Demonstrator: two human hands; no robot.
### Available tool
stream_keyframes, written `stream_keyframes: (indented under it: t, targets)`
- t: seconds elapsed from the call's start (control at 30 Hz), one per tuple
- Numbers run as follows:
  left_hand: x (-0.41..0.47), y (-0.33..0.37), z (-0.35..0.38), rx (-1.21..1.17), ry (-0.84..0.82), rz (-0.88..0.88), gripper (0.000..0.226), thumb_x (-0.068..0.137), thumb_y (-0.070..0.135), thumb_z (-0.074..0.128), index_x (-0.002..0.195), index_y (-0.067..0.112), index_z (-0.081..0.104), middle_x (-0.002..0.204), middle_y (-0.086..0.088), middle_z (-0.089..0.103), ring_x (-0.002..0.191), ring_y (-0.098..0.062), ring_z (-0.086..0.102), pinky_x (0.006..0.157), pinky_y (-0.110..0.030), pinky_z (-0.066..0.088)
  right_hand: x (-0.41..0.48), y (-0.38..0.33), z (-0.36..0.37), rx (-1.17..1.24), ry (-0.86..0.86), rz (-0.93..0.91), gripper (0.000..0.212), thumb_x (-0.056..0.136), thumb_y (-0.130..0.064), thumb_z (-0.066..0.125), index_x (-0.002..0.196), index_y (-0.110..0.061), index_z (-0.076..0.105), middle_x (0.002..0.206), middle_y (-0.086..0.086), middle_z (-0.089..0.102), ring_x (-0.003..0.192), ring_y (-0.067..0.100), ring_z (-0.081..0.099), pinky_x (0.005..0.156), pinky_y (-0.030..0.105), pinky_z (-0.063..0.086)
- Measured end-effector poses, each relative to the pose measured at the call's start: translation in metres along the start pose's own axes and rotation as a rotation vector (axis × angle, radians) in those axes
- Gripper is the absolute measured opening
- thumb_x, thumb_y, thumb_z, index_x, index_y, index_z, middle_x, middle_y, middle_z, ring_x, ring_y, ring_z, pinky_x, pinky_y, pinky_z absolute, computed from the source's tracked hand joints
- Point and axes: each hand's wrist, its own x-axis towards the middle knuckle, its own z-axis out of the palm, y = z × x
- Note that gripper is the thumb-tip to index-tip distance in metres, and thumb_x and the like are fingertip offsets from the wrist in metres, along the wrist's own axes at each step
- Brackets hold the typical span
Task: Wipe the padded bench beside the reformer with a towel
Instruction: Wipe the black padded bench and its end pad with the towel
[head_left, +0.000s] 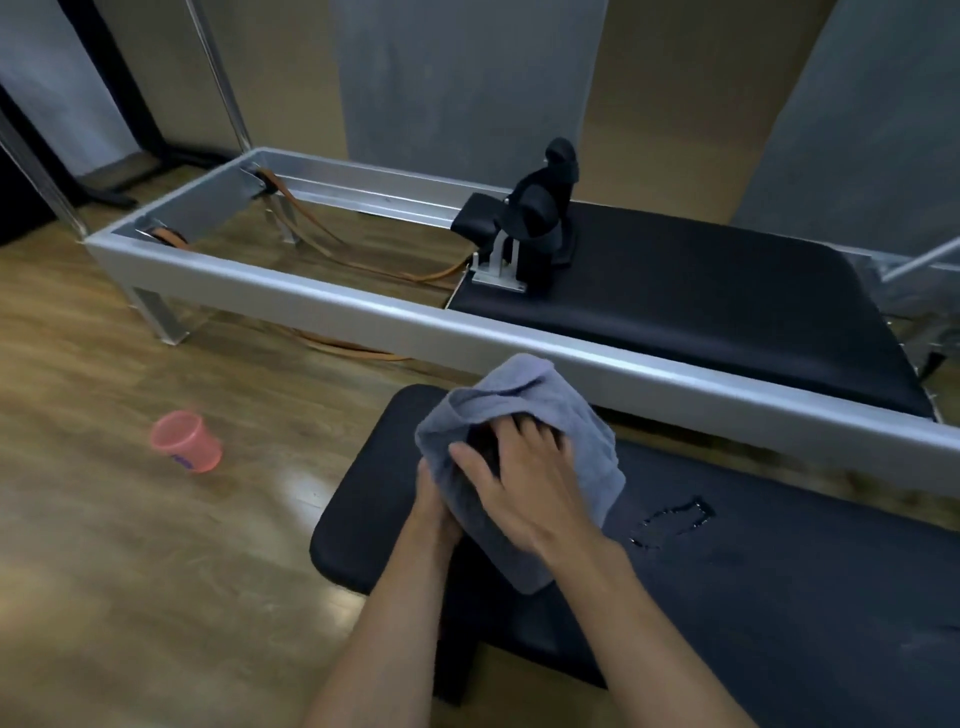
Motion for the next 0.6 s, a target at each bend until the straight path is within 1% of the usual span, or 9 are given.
stream_keyframes:
  t: [0.13, 0.2, 0.27, 0.3, 0.33, 0.4, 0.47, 0.5, 0.6]
  targets:
    - [0.042, 0.024, -0.072, 0.217, 0.09, -0.04, 0.016, 0.098, 0.028, 0.053, 0.104, 0.018, 0.064, 0.1, -0.01, 0.071, 0.079, -0.014, 0.073, 0.06, -0.023, 0.055, -0.008, 0.013, 0.077, -0.321, -0.265, 0.111, 0.046, 0.095, -0.057, 0.032, 0.132, -0.033, 0.045, 0.145, -0.005, 0.042, 0.139, 0.022, 0.032, 0.114, 0.064, 0.01]
    - [0.054, 0.027, -0.088, 0.466, -0.03, 0.002, 0.036, 0.088, 0.036, 0.066, 0.119, 0.02, 0.059, 0.118, -0.007, 0.068, 0.093, -0.014, 0.071, 0.066, -0.027, 0.057, -0.018, 0.022, 0.102, -0.37, -0.297, 0.108, 0.048, 0.094, -0.053, 0.031, 0.133, -0.031, 0.046, 0.147, -0.006, 0.044, 0.141, 0.02, 0.03, 0.117, 0.06, 0.0]
    - [0.062, 0.035, -0.08, 0.825, -0.14, 0.104, 0.069, 0.074, 0.043, 0.077, 0.133, 0.021, 0.049, 0.126, 0.006, 0.058, 0.11, -0.012, 0.06, 0.085, -0.036, 0.055, -0.016, 0.029, 0.103, -0.23, -0.18, 0.113, 0.04, 0.091, -0.047, 0.031, 0.122, -0.033, 0.053, 0.132, -0.01, 0.057, 0.133, 0.014, 0.043, 0.119, 0.053, 0.004]
    - [0.061, 0.039, -0.076, 0.982, -0.154, 0.142, 0.068, 0.072, 0.04, 0.078, 0.13, 0.018, 0.051, 0.121, 0.007, 0.058, 0.111, -0.014, 0.057, 0.09, -0.039, 0.053, -0.014, 0.031, 0.098, -0.141, -0.108, 0.148, 0.035, 0.091, -0.044, 0.032, 0.116, -0.033, 0.054, 0.123, -0.011, 0.061, 0.127, 0.013, 0.049, 0.118, 0.05, 0.01]
    - [0.064, 0.043, -0.075, 1.061, -0.143, 0.161, 0.053, 0.074, 0.033, 0.078, 0.119, 0.014, 0.057, 0.113, 0.001, 0.065, 0.105, -0.019, 0.062, 0.088, -0.041, 0.054, -0.01, 0.035, 0.094, -0.103, -0.031, 0.199, 0.033, 0.091, -0.042, 0.034, 0.115, -0.033, 0.054, 0.119, -0.011, 0.062, 0.123, 0.014, 0.052, 0.118, 0.049, 0.014]
    - [0.063, 0.048, -0.087, 1.112, -0.141, 0.06, 0.026, 0.077, 0.022, 0.072, 0.097, 0.011, 0.059, 0.089, -0.01, 0.071, 0.076, -0.027, 0.07, 0.065, -0.04, 0.058, 0.004, 0.041, 0.087, -0.17, 0.009, 0.339, 0.043, 0.096, -0.045, 0.032, 0.132, -0.028, 0.046, 0.139, -0.002, 0.053, 0.136, 0.02, 0.04, 0.119, 0.052, 0.011]
    - [0.051, 0.051, -0.103, 1.214, -0.206, -0.156, 0.025, 0.078, 0.026, 0.069, 0.093, 0.013, 0.054, 0.085, -0.009, 0.069, 0.061, -0.025, 0.069, 0.046, -0.03, 0.05, 0.021, 0.041, 0.088, -0.3, -0.17, 0.458, 0.057, 0.099, -0.051, 0.026, 0.151, -0.026, 0.026, 0.161, 0.001, 0.026, 0.149, 0.022, 0.015, 0.118, 0.054, -0.001]
    - [0.045, 0.053, -0.108, 1.322, -0.232, -0.191, 0.033, 0.077, 0.031, 0.071, 0.097, 0.014, 0.052, 0.094, -0.007, 0.067, 0.068, -0.023, 0.068, 0.049, -0.028, 0.047, 0.029, 0.04, 0.091, -0.338, -0.241, 0.452, 0.058, 0.1, -0.052, 0.024, 0.153, -0.027, 0.02, 0.163, -0.001, 0.018, 0.15, 0.021, 0.009, 0.117, 0.056, -0.004]
    - [0.051, 0.049, -0.095, 1.606, -0.172, 0.349, 0.058, 0.08, 0.048, 0.068, 0.122, 0.017, 0.044, 0.119, -0.005, 0.054, 0.104, -0.024, 0.057, 0.076, -0.034, 0.046, 0.041, 0.034, 0.099, -0.379, -0.218, 0.324, 0.052, 0.102, -0.047, 0.024, 0.151, -0.032, 0.025, 0.163, -0.004, 0.019, 0.15, 0.02, 0.006, 0.116, 0.06, -0.005]
